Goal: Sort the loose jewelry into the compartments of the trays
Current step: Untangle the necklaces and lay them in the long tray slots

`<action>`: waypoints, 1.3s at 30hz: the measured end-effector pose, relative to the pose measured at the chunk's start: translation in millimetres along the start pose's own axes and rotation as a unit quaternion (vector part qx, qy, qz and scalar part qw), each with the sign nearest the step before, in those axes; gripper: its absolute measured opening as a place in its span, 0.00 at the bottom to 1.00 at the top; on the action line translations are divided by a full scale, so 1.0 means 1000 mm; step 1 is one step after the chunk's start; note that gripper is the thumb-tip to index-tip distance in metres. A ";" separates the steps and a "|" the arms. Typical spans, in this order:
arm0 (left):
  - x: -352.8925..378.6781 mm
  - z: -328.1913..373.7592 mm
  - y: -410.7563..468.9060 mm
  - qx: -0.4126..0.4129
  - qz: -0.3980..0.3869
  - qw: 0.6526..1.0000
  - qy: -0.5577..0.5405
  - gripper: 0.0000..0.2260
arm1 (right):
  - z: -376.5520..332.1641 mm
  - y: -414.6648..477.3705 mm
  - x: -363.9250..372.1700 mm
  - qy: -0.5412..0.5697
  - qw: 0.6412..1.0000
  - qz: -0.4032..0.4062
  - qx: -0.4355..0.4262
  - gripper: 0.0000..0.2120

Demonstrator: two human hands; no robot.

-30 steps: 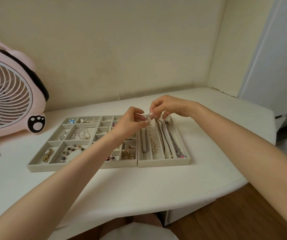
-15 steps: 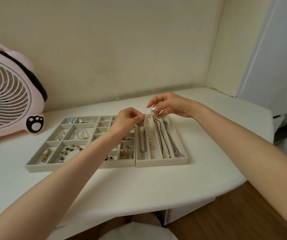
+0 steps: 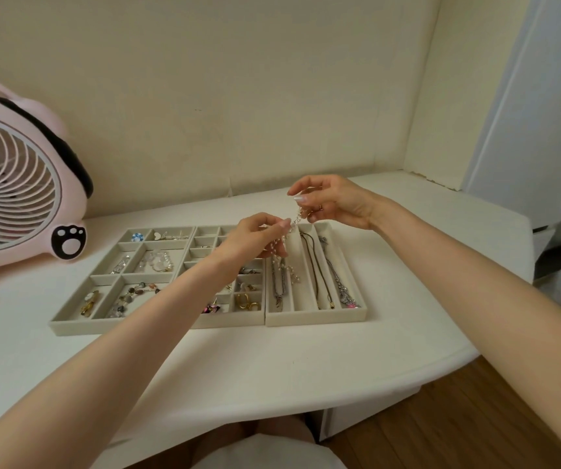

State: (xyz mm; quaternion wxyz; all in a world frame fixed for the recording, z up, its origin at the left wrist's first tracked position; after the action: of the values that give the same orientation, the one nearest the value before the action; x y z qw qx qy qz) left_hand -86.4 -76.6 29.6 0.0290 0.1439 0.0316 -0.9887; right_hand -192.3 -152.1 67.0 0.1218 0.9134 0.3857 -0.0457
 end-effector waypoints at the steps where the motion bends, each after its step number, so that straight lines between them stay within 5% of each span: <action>1: 0.002 0.001 0.000 0.003 -0.008 1.000 0.018 0.14 | -0.001 0.000 0.002 0.005 1.000 -0.003 0.000 0.07; 7: 0.001 0.007 0.002 0.030 0.014 0.999 0.024 0.06 | -0.009 0.002 0.010 -0.007 1.000 -0.021 -0.018 0.08; 16: -0.010 0.013 0.002 0.062 0.034 0.996 -0.060 0.08 | -0.013 0.003 0.008 0.006 1.000 -0.005 -0.027 0.08; 29: -0.014 0.025 -0.005 0.086 0.056 0.994 -0.035 0.06 | -0.018 0.003 0.009 0.022 0.999 0.000 -0.036 0.08; 39: -0.030 0.023 -0.004 0.100 0.092 0.987 -0.086 0.03 | -0.006 0.002 0.007 -0.064 0.998 -0.023 0.006 0.09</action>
State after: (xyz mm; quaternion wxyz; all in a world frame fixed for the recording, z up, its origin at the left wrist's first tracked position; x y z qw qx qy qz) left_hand -64.6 -73.0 60.5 0.1082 0.0624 -0.0832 -0.9887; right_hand -186.5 -146.8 72.2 0.1399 0.9001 0.3981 -0.1088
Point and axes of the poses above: each hand's wrist, its own y-axis towards the middle knuckle, its own x-axis out of the palm, z = x × y, the point moved 9 cm from there along y, towards the middle knuckle, and after that the axes turned 6 degrees about -x, right-handed, at the moved point
